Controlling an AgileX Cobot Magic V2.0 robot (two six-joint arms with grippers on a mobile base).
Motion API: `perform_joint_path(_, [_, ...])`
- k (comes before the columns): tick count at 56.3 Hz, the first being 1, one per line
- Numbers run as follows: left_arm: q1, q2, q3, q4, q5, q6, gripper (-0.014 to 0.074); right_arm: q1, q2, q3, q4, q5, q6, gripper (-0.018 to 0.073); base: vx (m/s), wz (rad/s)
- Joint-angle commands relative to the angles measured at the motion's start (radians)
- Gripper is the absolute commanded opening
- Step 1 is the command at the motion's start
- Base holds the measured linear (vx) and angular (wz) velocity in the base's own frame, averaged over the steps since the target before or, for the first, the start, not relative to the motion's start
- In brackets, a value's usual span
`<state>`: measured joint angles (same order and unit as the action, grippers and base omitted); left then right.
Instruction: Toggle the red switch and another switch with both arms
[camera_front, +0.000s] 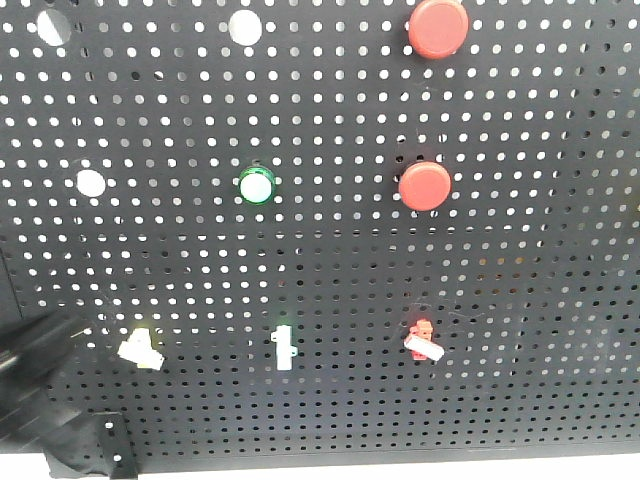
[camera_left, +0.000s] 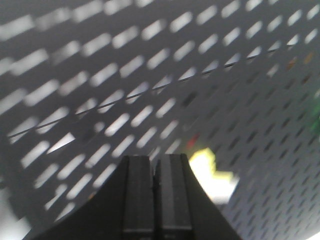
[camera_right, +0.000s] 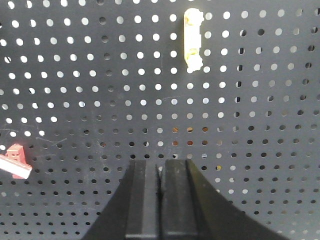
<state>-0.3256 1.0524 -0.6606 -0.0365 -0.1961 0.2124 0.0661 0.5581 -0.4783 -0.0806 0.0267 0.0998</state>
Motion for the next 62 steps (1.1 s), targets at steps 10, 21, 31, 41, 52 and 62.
perform_joint_path(10, [-0.018, 0.053, -0.061, -0.007, -0.079, -0.003, 0.0003, 0.0, 0.008, -0.032, -0.001, -0.091, -0.003, -0.0006, 0.0, 0.0])
perform_joint_path(21, [-0.018, 0.079, -0.061, 0.026, -0.058, -0.003, 0.0003, 0.0, 0.008, -0.032, -0.001, -0.09, -0.003, -0.0006, 0.0, 0.0])
perform_joint_path(31, [-0.018, 0.11, -0.061, 0.025, -0.05, -0.003, 0.0003, 0.0, 0.008, -0.032, -0.001, -0.09, -0.002, -0.0006, 0.0, 0.0])
perform_joint_path(41, [-0.018, 0.118, -0.061, 0.025, 0.022, -0.003, 0.0003, 0.0, 0.008, -0.032, -0.001, -0.086, -0.002, -0.0006, 0.0, 0.0])
perform_joint_path(52, [-0.029, 0.084, -0.061, 0.023, 0.105, -0.004, 0.0003, 0.0, 0.008, -0.032, -0.001, -0.062, -0.002, -0.0006, 0.0, 0.0])
perform_joint_path(62, [-0.076, -0.014, -0.061, 0.023, 0.209, -0.004, 0.0003, 0.008, 0.008, -0.032, 0.006, -0.05, 0.0, -0.0006, 0.0, 0.0])
